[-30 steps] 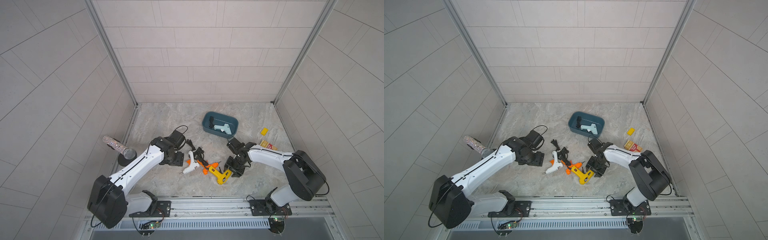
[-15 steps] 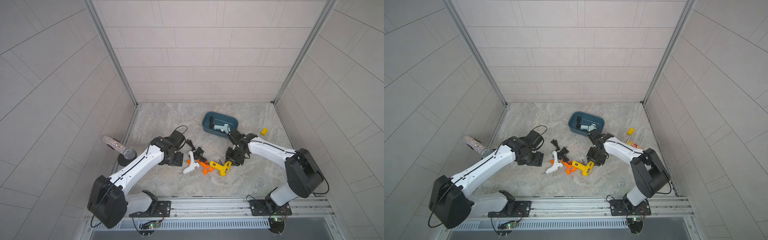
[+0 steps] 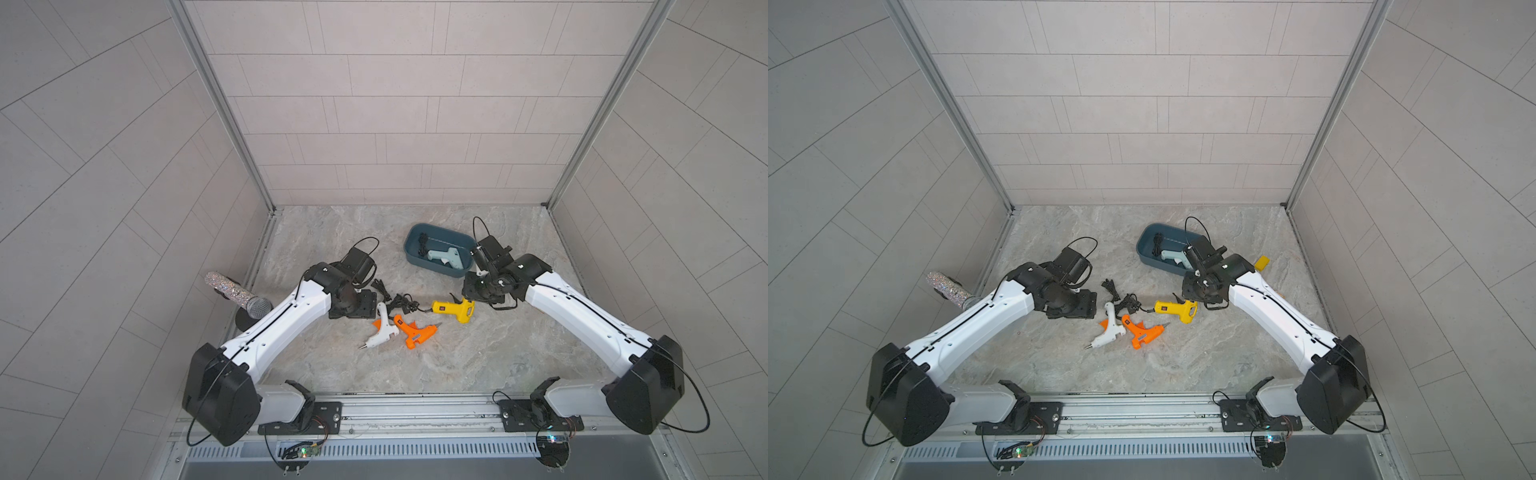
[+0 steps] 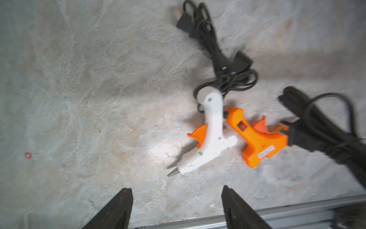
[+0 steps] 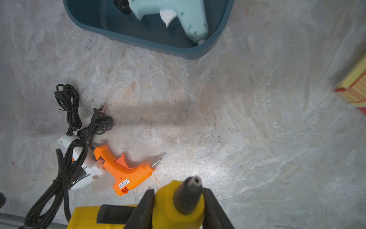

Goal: Put the hot melt glue gun into the storage box
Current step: Pick up the hot melt adhesive gun from the center of the board.

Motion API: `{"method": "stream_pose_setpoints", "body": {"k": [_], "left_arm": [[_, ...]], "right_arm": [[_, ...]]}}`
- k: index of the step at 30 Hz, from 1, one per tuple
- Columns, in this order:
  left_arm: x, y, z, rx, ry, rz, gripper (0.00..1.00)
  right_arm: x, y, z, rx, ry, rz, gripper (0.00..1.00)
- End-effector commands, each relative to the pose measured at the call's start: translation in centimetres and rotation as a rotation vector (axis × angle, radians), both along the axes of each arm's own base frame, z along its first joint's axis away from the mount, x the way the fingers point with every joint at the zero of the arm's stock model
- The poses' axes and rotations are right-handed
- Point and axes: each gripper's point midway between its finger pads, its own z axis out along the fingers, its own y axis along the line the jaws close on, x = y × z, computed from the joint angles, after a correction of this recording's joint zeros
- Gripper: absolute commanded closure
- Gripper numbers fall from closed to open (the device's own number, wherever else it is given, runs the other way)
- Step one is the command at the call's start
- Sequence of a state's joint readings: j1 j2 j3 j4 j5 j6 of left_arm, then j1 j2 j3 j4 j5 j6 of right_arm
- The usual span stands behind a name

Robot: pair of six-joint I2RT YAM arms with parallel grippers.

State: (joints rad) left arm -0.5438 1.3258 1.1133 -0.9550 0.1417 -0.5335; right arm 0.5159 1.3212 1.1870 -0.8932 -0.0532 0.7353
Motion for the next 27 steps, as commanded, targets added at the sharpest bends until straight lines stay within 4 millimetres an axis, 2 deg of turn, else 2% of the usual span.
{"method": "stream_pose_setpoints", "body": {"k": [1, 6, 10, 14, 18, 20, 27], "left_arm": [[0.9, -4.9, 2.6, -0.275, 0.022, 0.017, 0.21], [1.6, -10.8, 4.2, -0.63, 0.169, 0.085, 0.23], [2.5, -12.7, 5.3, -0.74, 0.264, 0.116, 0.23], [4.4, -14.8, 7.1, -0.911, 0.327, 0.192, 0.23], [5.6, -16.0, 8.8, -1.027, 0.369, 0.25, 0.23], [5.6, -16.3, 9.1, -1.047, 0.405, 0.274, 0.23], [4.6, -16.7, 8.0, -1.043, 0.563, 0.38, 0.22]], "right_arm": [[1.2, -1.5, 3.9, -0.079, -0.186, 0.008, 1.0], [2.1, -2.0, 6.7, -0.096, -0.356, 0.005, 1.0], [2.4, -1.8, 8.9, -0.112, -0.493, 0.023, 1.0], [2.7, -1.4, 10.7, -0.166, -0.622, 0.058, 1.0], [3.0, -0.9, 11.6, -0.208, -0.71, 0.084, 1.0], [3.1, -0.8, 11.9, -0.21, -0.734, 0.088, 1.0], [3.4, 0.4, 13.1, -0.227, -0.824, 0.116, 1.0]]}}
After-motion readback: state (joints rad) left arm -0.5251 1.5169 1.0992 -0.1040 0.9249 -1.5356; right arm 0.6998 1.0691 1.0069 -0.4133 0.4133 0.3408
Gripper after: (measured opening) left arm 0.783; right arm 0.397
